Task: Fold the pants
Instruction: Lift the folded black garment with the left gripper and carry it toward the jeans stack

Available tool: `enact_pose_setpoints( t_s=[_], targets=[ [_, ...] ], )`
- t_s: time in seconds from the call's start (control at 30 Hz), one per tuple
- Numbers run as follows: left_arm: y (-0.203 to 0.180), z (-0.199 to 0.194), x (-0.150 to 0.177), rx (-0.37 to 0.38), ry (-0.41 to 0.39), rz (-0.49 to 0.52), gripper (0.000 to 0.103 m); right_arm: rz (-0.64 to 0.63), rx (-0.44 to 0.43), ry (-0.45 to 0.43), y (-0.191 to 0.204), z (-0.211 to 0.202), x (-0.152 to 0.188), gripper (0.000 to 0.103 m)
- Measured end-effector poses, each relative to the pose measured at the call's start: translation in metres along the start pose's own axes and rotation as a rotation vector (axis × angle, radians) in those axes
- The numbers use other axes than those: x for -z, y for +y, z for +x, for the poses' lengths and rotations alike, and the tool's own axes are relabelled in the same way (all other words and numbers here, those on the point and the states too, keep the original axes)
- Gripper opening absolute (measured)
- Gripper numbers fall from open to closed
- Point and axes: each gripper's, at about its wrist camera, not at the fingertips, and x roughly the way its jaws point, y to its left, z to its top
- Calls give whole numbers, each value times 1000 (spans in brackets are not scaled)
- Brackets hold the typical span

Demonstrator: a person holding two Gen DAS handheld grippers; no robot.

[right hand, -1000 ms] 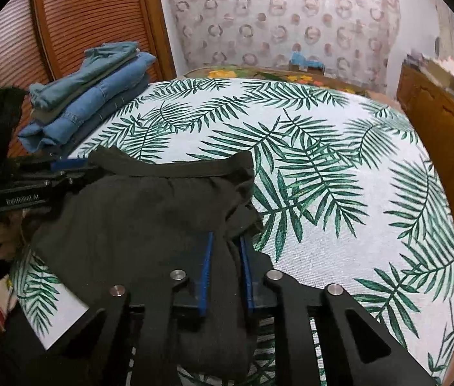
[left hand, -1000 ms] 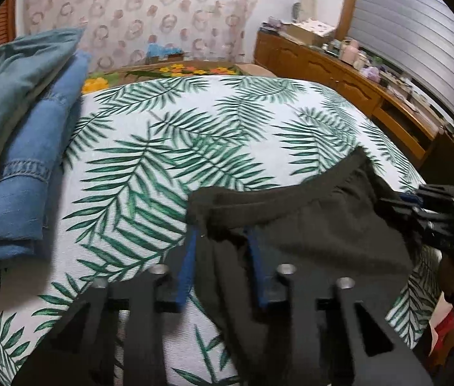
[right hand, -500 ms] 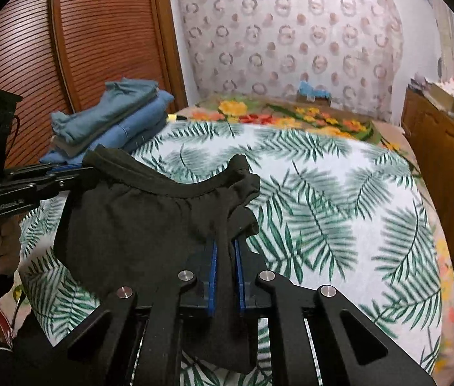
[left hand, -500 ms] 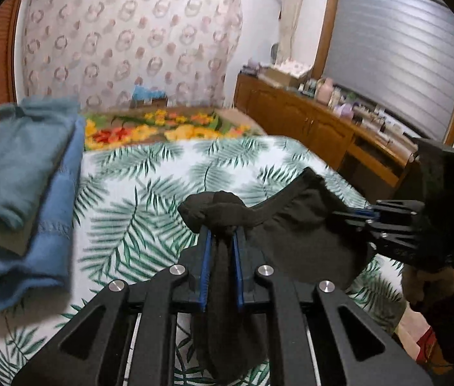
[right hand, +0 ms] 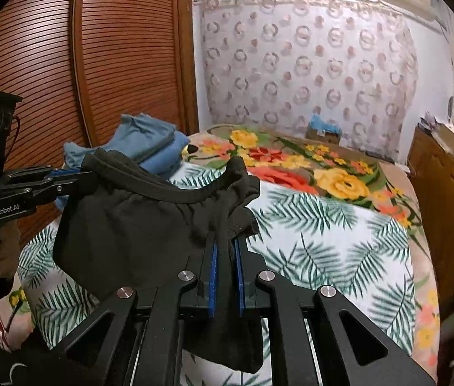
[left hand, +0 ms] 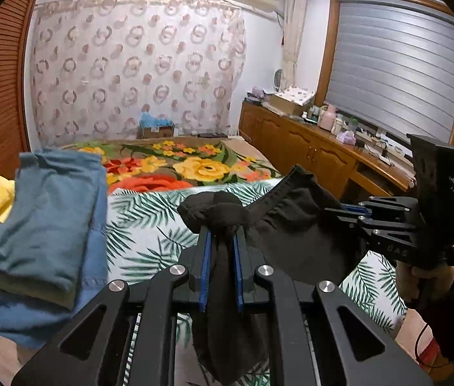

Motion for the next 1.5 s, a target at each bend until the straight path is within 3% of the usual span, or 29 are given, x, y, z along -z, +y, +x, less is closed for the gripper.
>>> enact_pose_setpoints(
  t_s=[0.63,1.13,1.5],
  targets=[
    [59,-7,-35,-69,-57,-50,14,-71,-82,-42,-6,52,-55,9],
    [112,-30,-44,-239,-134,-109,14,-164,-204,-104,-12,117,-105,9],
    [145,-52,-25,-346,-157,-190,14,-272,-304,-122,3,169,-127,9]
  ],
)
